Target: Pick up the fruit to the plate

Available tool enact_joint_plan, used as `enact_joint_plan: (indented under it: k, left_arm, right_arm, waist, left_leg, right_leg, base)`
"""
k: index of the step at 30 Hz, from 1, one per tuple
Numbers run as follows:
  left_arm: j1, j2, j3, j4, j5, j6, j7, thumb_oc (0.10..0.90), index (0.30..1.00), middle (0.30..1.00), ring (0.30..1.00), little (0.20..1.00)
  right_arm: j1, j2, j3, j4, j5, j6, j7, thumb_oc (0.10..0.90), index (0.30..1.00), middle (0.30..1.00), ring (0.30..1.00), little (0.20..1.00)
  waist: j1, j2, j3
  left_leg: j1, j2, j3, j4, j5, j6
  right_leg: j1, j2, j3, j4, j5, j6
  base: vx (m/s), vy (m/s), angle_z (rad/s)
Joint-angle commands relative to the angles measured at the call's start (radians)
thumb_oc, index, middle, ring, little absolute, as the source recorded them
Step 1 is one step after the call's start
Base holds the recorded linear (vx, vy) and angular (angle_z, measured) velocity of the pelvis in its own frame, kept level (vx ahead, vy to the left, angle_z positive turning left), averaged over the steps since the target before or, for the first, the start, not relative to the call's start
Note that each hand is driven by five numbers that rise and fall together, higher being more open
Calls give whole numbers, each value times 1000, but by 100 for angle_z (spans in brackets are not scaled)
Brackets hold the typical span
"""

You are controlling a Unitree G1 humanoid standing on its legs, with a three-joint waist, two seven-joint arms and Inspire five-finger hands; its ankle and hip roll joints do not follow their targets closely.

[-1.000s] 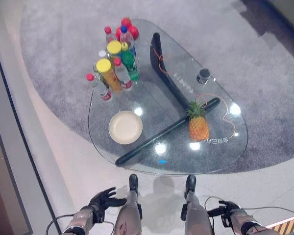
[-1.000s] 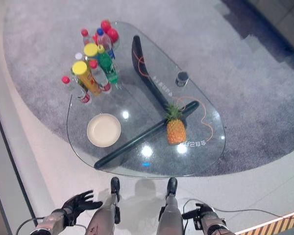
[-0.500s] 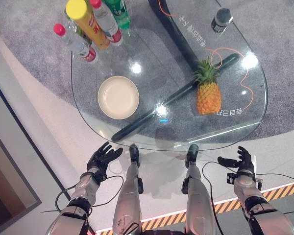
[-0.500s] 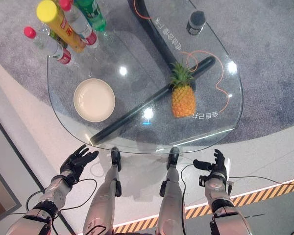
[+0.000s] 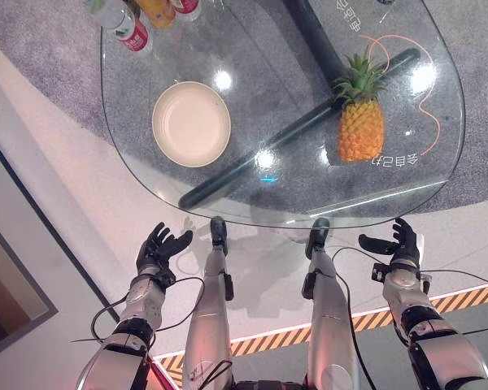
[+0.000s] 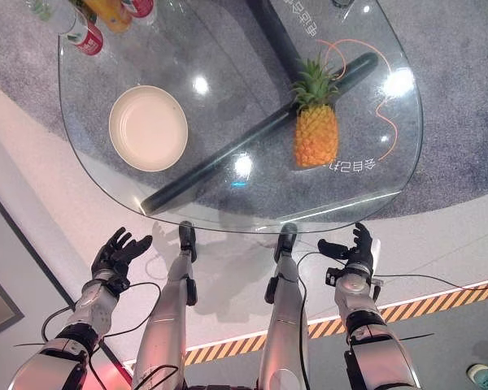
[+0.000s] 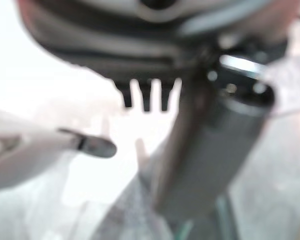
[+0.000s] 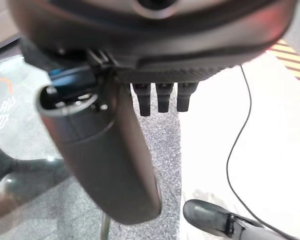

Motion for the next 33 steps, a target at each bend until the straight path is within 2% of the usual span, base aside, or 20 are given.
enact_joint_plan:
  k: [1, 9, 18, 24, 26, 31, 33]
  left_arm:
    - [2, 71, 43, 12, 12, -48, 37, 800, 900, 900, 900, 900]
    - [-5, 74, 34, 16, 32, -48, 46, 800, 900, 900, 900, 900]
    - [-2, 79, 28, 25, 29, -53, 28, 800, 900, 900, 900, 900]
    - [2, 90, 21, 24, 21, -53, 29, 800, 900, 900, 900, 900]
    - [7, 93, 16, 27, 13, -56, 26, 800, 900, 900, 900, 900]
    - [10, 95, -2, 20, -4, -57, 37, 800, 900, 900, 900, 900]
    - [3, 96, -6, 19, -8, -57, 44, 800, 900, 900, 900, 900]
  right_arm:
    - [15, -66, 4, -2, 39, -19, -40, 800, 900, 900, 900, 900]
    - [-14, -75, 12, 23, 48, -4, -44, 800, 900, 900, 900, 900]
    - [-30, -104, -12, 66, 93, 61, -112, 800, 900, 900, 900, 900]
    - [-33, -166, -80, 113, 136, 112, -277, 800, 900, 900, 900, 900]
    - [-36, -193, -109, 125, 143, 114, -374, 800, 900, 900, 900, 900]
    - [-37, -231, -179, 120, 156, 26, -566, 800, 900, 900, 900, 900]
    - [-51, -248, -195, 109, 159, -2, -609, 800, 900, 900, 900, 900]
  waist:
    - [18, -40, -8]
    - [22, -37, -8]
    - [26, -33, -8]
    - [29, -35, -8]
    - [29, -33, -8]
    - [28, -33, -8]
    - [24, -35, -8]
  left_leg:
    - [-92, -54, -53, 194, -140, 15]
    - [-115, -60, -63, 200, -143, 16]
    - [-113, -62, -66, 189, -138, 14]
    - [-111, -59, -67, 183, -139, 14]
    - [-110, -59, -67, 180, -139, 16]
    - [-108, -57, -67, 174, -142, 19]
    - [-114, -58, -68, 169, -133, 22]
  right_leg:
    - [-55, 16, -1, 54, -19, 12]
    - [-79, 20, 1, 54, -15, 9]
    - [-76, 23, -2, 43, -11, 8]
    - [-67, 23, -10, 31, -5, 11]
    - [-65, 23, -12, 29, -3, 13]
    - [-61, 26, -13, 24, 2, 18]
    - [-68, 25, -14, 21, 9, 18]
  base:
    - [0, 0, 0]
    - [0, 0, 0]
    - [0, 0, 0]
    - [0, 0, 0]
    - [0, 0, 0]
    - [0, 0, 0]
    - [0, 0, 0]
